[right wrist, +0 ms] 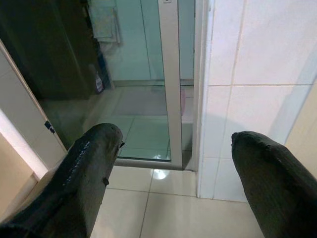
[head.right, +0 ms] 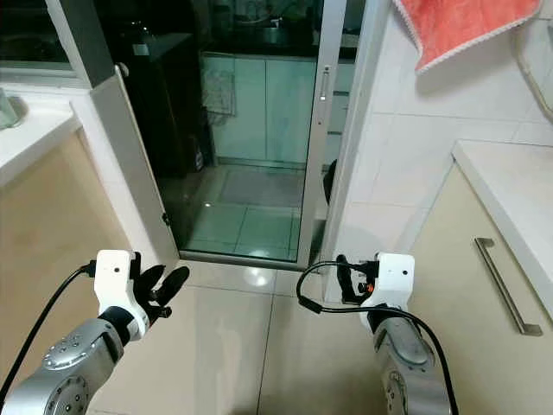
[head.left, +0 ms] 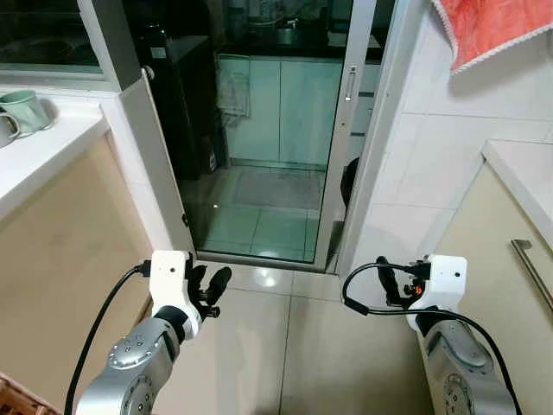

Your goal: Restocking fridge

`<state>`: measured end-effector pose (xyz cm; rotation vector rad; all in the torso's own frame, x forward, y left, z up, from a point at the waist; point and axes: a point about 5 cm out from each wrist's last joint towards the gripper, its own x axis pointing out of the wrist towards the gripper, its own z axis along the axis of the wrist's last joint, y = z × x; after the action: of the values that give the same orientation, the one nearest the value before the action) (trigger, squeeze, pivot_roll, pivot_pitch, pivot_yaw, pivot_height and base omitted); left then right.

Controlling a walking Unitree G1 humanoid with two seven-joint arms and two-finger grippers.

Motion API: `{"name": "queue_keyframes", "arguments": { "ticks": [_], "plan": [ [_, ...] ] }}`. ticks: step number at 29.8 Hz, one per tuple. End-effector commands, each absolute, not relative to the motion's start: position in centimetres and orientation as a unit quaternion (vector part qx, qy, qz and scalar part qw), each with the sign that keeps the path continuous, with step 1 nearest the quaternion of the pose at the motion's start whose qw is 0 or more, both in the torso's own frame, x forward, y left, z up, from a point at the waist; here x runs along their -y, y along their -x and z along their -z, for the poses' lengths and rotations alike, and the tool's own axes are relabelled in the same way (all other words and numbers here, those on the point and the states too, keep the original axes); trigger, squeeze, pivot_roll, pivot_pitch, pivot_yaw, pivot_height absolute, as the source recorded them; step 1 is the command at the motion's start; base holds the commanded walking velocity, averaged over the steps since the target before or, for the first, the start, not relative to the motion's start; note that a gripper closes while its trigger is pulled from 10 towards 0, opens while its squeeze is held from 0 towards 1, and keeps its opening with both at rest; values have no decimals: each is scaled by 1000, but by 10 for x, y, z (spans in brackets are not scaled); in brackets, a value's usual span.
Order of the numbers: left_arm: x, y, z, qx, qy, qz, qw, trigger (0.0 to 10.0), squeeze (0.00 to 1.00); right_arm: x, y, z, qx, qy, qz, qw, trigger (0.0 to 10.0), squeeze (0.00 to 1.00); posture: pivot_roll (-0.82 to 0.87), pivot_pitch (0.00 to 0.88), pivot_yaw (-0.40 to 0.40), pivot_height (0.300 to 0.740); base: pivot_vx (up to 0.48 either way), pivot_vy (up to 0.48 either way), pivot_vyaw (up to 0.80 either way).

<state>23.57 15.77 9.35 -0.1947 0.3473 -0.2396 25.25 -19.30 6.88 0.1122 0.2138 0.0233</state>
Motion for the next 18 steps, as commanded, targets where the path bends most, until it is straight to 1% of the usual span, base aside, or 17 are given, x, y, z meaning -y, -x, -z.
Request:
{"name": "queue_keyframes", "arguments": {
  "ticks": [1, 2, 5, 8, 11, 15, 17, 18],
  "plan": [
    [-168, -248, -97, -171, 69, 106, 977, 10000, 0, 191, -267, -77, -94, -38, -17, 995, 10000, 82, -130, 0, 44, 736, 0, 0, 0],
    [-179, -254, -101, -171, 68, 93, 979, 10000, 0, 189, -270, -78, -92, -41, -20, 995, 10000, 78, -109, 0, 39, 736, 0, 0, 0],
    [-186, -253, -103, -177, 71, 87, 978, 10000, 0, 186, -270, -81, -87, -45, -23, 995, 10000, 78, -82, 0, 41, 736, 0, 0, 0],
    [-187, -246, -101, -187, 69, 91, 976, 10000, 0, 184, -267, -82, -87, -49, -27, 995, 10000, 82, -59, 0, 38, 736, 0, 0, 0],
    [-184, -240, -101, -187, 75, 86, 976, 10000, 0, 185, -262, -77, -99, -59, -24, 993, 10000, 78, -48, 0, 2, 736, 0, 0, 0],
    [-183, -240, -101, -182, 80, 79, 977, 10000, 0, 183, -264, -77, -104, -50, -41, 992, 10000, 82, -46, 0, -15, 736, 0, 0, 0],
    [-186, -242, -104, -176, 81, 79, 978, 10000, 0, 182, -267, -81, -99, -47, -48, 993, 10000, 82, -46, 0, -20, 736, 0, 0, 0],
    [-191, -244, -108, -165, 76, 74, 981, 10000, 0, 183, -271, -84, -95, -46, -48, 993, 10000, 82, -45, 0, -29, 736, 0, 0, 0]
  ]
}}
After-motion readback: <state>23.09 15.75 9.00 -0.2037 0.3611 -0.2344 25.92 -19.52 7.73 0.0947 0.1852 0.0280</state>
